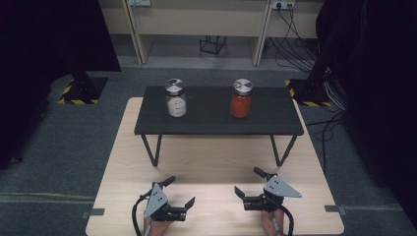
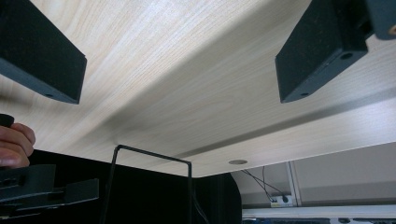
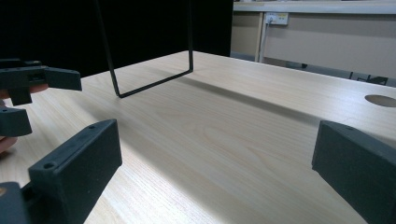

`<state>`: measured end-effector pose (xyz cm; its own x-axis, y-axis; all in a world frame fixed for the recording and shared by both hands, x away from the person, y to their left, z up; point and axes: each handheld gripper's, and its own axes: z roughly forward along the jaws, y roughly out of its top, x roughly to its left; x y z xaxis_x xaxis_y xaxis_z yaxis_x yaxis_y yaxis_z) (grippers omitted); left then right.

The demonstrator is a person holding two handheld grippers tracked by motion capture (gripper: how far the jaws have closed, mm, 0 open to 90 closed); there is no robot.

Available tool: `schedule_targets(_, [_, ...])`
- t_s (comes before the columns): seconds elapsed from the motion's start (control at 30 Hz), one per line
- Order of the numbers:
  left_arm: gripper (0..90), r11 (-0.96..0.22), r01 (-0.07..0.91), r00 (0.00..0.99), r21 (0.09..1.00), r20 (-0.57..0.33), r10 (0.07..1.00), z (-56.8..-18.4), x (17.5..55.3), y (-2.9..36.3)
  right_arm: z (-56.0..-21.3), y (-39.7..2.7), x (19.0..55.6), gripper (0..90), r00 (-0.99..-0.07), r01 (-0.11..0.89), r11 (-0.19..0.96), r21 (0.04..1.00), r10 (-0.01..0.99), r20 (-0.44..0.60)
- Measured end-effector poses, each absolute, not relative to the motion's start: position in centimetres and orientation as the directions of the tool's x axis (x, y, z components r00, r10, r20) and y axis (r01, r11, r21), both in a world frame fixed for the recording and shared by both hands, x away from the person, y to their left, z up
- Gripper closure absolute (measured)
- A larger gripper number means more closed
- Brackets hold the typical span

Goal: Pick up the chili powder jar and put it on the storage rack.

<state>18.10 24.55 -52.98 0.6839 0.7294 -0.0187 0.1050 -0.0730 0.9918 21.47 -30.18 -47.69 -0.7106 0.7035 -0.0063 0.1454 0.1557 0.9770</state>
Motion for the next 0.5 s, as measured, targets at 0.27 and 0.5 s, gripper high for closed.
schedule_targets(0.27, [1.5, -0.072, 0.106, 0.683, 0.992, -0.02, 0.73, -52.98, 18.1, 24.55, -47.66, -30.17, 21.51, 1.5, -0.712, 0.148, 0.158, 0.976, 0.703, -0.007])
schedule_targets(0.5, [1.5, -0.071, 0.107, 0.683, 0.992, -0.021, 0.73, -52.98, 18.11, 24.57, -47.65, -30.16, 21.52, 1.5, -0.713, 0.148, 0.16, 0.976, 0.702, -0.007])
